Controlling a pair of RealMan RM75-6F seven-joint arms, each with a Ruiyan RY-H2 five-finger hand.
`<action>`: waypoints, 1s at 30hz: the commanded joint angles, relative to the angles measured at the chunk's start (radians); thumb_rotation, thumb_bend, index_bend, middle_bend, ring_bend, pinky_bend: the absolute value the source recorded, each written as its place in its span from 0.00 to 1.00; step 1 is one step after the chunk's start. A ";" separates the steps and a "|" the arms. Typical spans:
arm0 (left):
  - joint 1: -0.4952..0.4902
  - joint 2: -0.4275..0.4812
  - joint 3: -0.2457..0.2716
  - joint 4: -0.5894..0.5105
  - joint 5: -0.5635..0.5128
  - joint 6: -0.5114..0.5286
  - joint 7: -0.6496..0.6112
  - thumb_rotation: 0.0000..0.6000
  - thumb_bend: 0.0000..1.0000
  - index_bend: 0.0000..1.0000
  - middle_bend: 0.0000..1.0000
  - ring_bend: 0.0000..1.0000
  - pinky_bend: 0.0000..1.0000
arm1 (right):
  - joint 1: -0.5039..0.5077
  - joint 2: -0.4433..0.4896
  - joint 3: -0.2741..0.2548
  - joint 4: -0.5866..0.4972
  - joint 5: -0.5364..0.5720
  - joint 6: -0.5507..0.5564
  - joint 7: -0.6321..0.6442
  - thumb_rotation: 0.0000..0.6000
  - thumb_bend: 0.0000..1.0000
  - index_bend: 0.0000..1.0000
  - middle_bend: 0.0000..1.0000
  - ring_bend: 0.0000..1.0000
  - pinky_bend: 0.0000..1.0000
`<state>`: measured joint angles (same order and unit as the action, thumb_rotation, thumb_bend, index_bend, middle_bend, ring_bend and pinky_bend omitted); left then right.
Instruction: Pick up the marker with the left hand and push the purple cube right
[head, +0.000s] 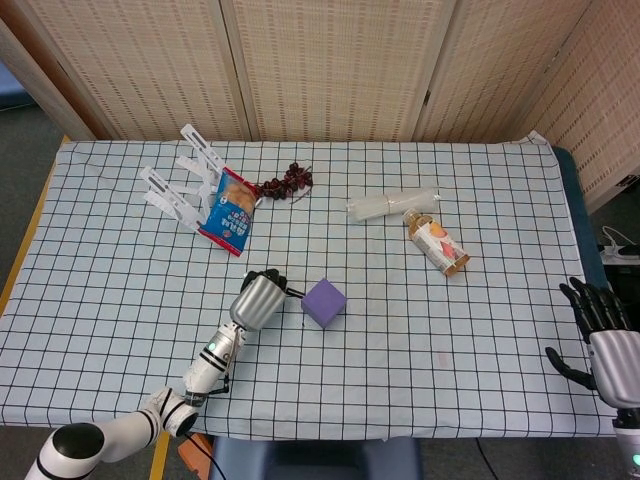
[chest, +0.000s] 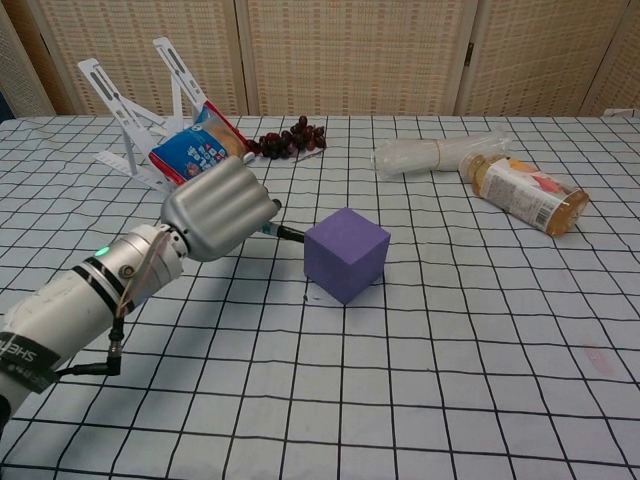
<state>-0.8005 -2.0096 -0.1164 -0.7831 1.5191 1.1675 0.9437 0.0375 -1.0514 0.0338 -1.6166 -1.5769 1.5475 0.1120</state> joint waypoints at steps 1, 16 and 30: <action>-0.004 -0.009 -0.002 -0.025 -0.001 0.001 0.024 1.00 0.65 0.81 0.87 0.80 1.00 | -0.003 0.007 -0.002 -0.001 -0.005 0.006 0.013 1.00 0.17 0.00 0.00 0.00 0.00; -0.015 -0.081 0.004 -0.096 0.003 -0.009 0.149 1.00 0.65 0.81 0.87 0.80 1.00 | -0.023 0.039 -0.016 0.007 -0.055 0.056 0.101 1.00 0.17 0.00 0.00 0.00 0.00; 0.062 0.015 0.019 -0.150 0.001 0.071 0.131 1.00 0.65 0.81 0.87 0.80 1.00 | -0.021 0.039 -0.012 0.012 -0.046 0.048 0.102 1.00 0.17 0.00 0.00 0.00 0.00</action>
<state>-0.7608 -2.0174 -0.1076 -0.9154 1.5219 1.2178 1.0837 0.0170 -1.0126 0.0223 -1.6048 -1.6230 1.5956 0.2137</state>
